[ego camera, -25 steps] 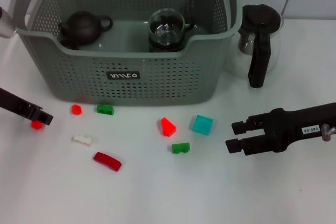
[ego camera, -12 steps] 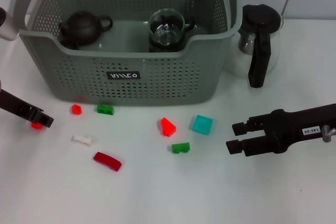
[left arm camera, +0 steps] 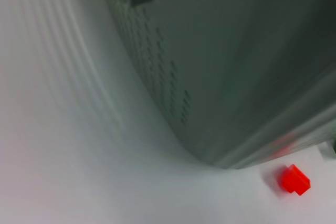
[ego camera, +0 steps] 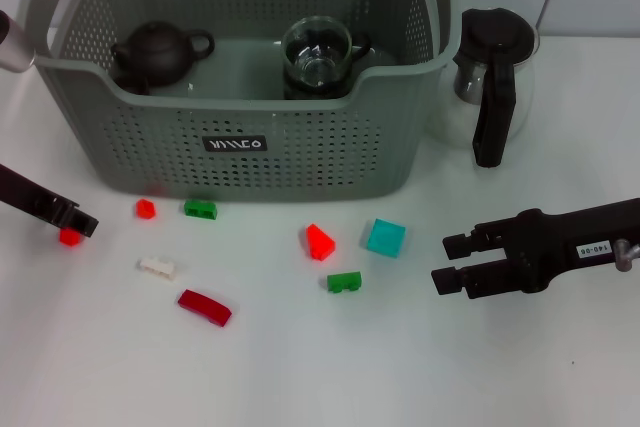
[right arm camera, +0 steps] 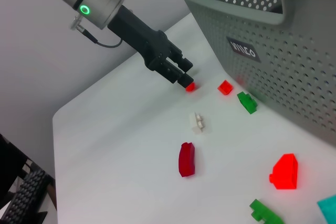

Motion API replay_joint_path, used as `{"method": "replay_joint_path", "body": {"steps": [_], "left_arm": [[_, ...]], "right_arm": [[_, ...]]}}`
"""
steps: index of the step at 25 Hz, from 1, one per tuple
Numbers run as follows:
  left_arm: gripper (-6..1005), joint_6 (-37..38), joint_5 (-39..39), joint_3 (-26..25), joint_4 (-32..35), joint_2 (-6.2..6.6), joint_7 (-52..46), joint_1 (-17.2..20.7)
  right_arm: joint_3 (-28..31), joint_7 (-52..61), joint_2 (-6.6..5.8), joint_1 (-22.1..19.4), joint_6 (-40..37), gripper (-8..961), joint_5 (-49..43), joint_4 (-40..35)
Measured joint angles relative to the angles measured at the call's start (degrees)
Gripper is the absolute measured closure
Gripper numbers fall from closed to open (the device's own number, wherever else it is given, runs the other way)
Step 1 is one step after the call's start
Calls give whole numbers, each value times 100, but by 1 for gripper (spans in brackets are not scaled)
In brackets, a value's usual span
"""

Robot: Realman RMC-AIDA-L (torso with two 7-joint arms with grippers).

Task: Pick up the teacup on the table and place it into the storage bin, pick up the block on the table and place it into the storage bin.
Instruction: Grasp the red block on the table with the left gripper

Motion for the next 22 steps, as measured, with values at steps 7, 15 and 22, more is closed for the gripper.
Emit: {"method": "replay_joint_path", "body": {"steps": [7, 15, 22], "left_arm": [[420, -105, 3, -7, -211, 31, 42, -51], [421, -210, 3, 10, -451, 79, 50, -115], [421, -286, 3, 14, -552, 88, 50, -117]], "right_arm": [[0, 0, -2, -1, 0, 243, 0, 0], [0, 4, -11, -10, 0, 243, 1, 0], [1, 8, -10, -15, 0, 243, 1, 0]]}}
